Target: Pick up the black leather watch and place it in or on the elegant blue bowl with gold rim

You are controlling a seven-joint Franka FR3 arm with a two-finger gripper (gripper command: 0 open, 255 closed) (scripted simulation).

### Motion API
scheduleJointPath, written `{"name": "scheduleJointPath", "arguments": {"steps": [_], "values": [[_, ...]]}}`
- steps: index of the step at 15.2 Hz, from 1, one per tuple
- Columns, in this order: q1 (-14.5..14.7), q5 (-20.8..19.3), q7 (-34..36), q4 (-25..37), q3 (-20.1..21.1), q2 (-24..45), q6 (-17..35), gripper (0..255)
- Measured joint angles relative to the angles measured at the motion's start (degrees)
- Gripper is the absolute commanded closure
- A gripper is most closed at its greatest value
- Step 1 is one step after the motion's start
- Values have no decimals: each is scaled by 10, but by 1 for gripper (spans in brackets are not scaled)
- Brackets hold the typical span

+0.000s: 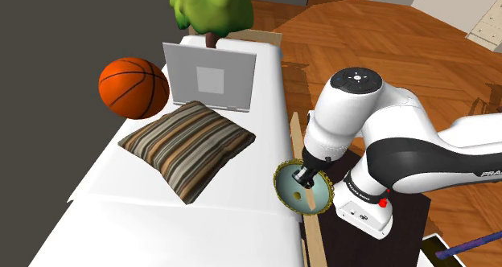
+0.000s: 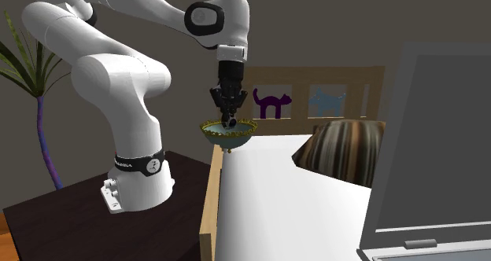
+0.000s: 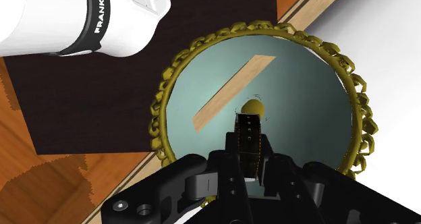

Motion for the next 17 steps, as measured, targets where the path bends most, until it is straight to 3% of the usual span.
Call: {"name": "scheduleJointPath", "arguments": {"steps": [6,11,17], "values": [[0,0,0,0,0,0,0,0],[-11,-29,1,53,-30,-15,-64,0],[-14,-34,2,65,-33,-13,-74,0]]}}
